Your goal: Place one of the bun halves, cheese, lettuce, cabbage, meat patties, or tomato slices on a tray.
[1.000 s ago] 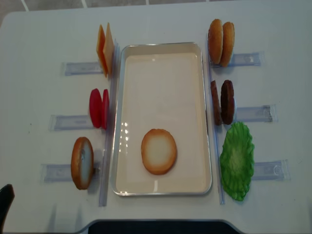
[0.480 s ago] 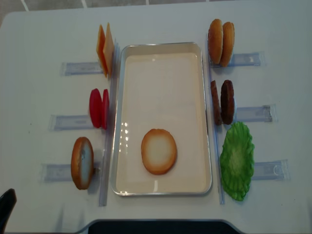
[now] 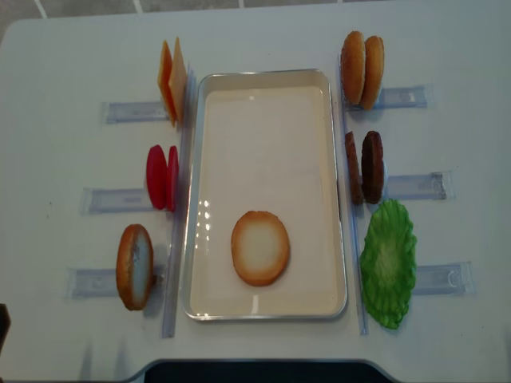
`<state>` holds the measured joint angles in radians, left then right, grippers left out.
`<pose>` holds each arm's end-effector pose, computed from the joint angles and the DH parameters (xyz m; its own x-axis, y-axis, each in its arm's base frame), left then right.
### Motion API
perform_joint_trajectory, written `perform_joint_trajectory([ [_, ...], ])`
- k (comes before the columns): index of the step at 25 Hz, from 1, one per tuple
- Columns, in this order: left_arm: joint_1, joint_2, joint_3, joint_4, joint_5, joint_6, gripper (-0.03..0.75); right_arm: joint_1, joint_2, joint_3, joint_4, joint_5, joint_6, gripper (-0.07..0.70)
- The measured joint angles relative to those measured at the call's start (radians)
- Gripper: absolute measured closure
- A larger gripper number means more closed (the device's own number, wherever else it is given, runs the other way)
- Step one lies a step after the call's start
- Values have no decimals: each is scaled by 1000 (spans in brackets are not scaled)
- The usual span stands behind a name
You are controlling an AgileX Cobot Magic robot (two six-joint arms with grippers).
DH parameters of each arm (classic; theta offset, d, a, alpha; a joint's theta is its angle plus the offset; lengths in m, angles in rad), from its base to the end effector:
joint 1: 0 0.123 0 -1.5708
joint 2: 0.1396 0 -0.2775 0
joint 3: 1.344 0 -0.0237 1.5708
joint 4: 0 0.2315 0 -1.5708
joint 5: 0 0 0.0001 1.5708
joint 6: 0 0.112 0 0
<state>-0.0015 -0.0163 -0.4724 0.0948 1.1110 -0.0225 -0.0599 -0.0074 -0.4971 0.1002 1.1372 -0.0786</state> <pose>0.0019 0.0095 0.2463 -0.5097 0.0204 -0.8601 -0.0615 0.9963 0.0600 -0.0001 0.0102 0.2506 -0.5153 -0.0054 -0.8570 -0.0367 0.9992 0.0158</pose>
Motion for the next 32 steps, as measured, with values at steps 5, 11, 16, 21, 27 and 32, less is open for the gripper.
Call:
perform_joint_trajectory([
  [5, 64, 0, 0, -1, 0, 0, 326, 0, 0, 0, 0, 0, 0, 91],
  [11, 73, 0, 0, -1, 0, 0, 362, 0, 0, 0, 0, 0, 0, 91],
  [16, 73, 0, 0, -1, 0, 0, 386, 0, 0, 0, 0, 0, 0, 91],
  [21, 73, 0, 0, -1, 0, 0, 391, 0, 0, 0, 0, 0, 0, 91],
  [27, 73, 0, 0, -1, 0, 0, 391, 0, 0, 0, 0, 0, 0, 91],
  [32, 73, 0, 0, -1, 0, 0, 402, 0, 0, 0, 0, 0, 0, 91],
])
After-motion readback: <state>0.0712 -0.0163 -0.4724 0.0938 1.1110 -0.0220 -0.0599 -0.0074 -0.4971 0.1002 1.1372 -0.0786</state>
